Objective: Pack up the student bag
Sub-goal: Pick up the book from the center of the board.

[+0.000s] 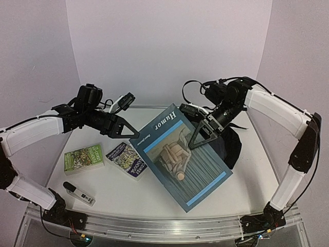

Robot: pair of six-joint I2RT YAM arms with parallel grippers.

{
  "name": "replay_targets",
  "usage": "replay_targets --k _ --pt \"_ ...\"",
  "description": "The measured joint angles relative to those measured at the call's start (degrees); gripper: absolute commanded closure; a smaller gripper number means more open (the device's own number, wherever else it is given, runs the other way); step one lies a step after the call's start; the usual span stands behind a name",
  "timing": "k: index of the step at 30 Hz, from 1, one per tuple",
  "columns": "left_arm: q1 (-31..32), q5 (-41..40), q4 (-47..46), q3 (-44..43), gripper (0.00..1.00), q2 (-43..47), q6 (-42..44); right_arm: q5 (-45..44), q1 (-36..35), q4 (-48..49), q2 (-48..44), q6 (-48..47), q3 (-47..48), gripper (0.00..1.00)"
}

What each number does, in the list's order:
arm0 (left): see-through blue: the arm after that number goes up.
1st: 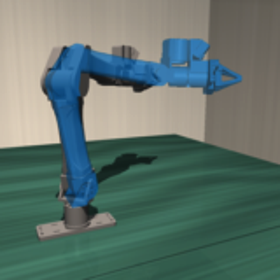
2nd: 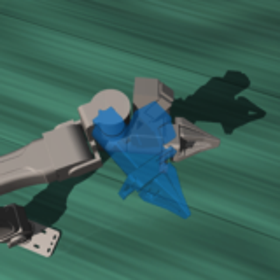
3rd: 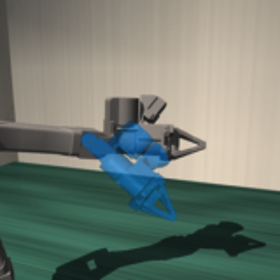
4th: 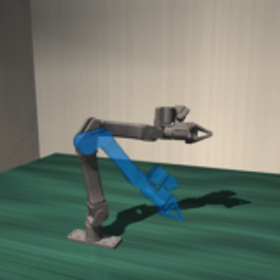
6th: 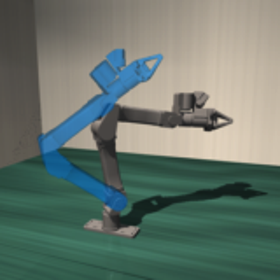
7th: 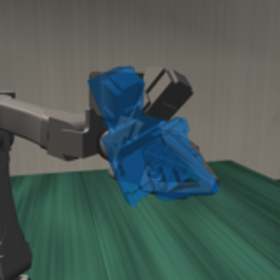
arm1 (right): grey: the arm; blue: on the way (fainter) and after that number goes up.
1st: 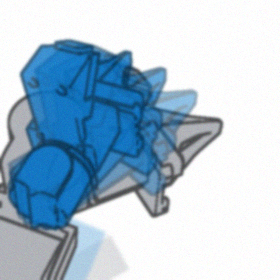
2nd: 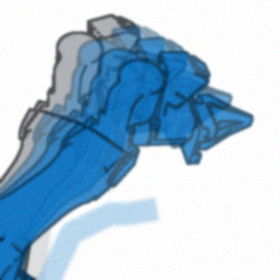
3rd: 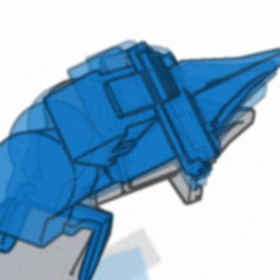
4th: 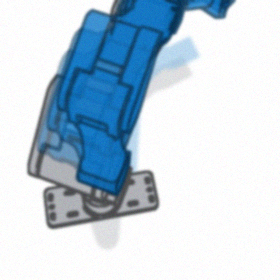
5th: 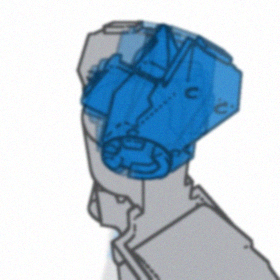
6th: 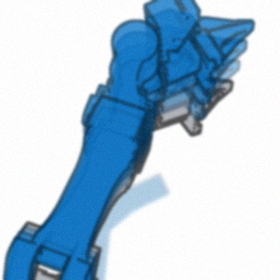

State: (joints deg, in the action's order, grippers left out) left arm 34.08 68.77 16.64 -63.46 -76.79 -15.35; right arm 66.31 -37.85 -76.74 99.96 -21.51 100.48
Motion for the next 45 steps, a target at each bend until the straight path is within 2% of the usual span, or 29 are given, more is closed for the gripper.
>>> replay_targets --k 2,3,6,8,11,13,16,19,22,24,29,33,38,42,45 --pt "0.0 0.4 -0.2 -0.1 0.97 -0.3 -0.1 0.1 -0.4 0.0 0.0 0.1 0.0 0.53" --pt "0.0 0.5 -0.2 -0.1 0.90 -0.5 -0.1 0.2 -0.4 0.0 0.0 0.2 0.0 0.55" --pt "0.0 0.2 -0.5 -0.2 0.57 -0.7 -0.5 0.2 -0.3 -0.1 0.0 0.5 0.0 0.65" --pt "0.0 -0.5 -1.7 -0.2 0.35 -0.8 -1.3 -0.1 -0.5 -0.2 0.0 1.0 0.2 0.66" --pt "0.1 -3.2 -4.1 -0.2 0.20 -0.8 -2.3 -0.8 -0.1 -0.5 0.0 1.5 0.8 0.68" --pt "0.1 -6.0 -5.1 -0.2 0.13 -0.8 -3.5 -0.3 0.8 -0.6 0.1 1.9 2.2 0.71" --pt "-0.3 -11.5 -7.9 0.6 0.05 -0.3 -5.9 1.2 4.4 -0.8 0.7 2.9 5.6 0.70" --pt "-1.8 -17.4 -12.2 3.3 0.01 1.4 -9.7 2.1 10.0 -0.2 1.9 5.2 9.5 0.70" --pt "-4.6 -24.9 -19.0 8.1 0.00 4.1 -15.6 1.2 14.4 5.5 2.2 12.2 10.6 0.69" --pt "-5.6 -30.0 -22.8 10.9 0.00 5.4 -19.3 -0.9 16.4 13.3 1.5 19.7 8.8 0.67" --pt "-5.7 -41.5 -35.4 19.3 0.00 7.9 -28.8 -7.5 18.1 37.7 -2.5 40.2 -1.8 0.68" --pt "-4.1 -50.7 -46.9 26.7 0.00 7.8 -36.1 -12.9 18.3 50.3 -2.9 50.8 -4.8 0.69" --pt "1.5 -58.5 -58.8 28.6 0.00 2.7 -41.8 -20.0 18.3 62.8 -3.8 60.8 -7.9 0.68" --pt "5.0 -61.6 -70.4 27.3 0.00 -6.0 -45.4 -23.7 18.3 73.8 -4.6 70.1 -11.4 0.66" --pt "6.7 -62.6 -75.6 24.8 0.00 -12.3 -47.2 -25.3 18.3 81.5 -4.7 76.5 -14.2 0.66"
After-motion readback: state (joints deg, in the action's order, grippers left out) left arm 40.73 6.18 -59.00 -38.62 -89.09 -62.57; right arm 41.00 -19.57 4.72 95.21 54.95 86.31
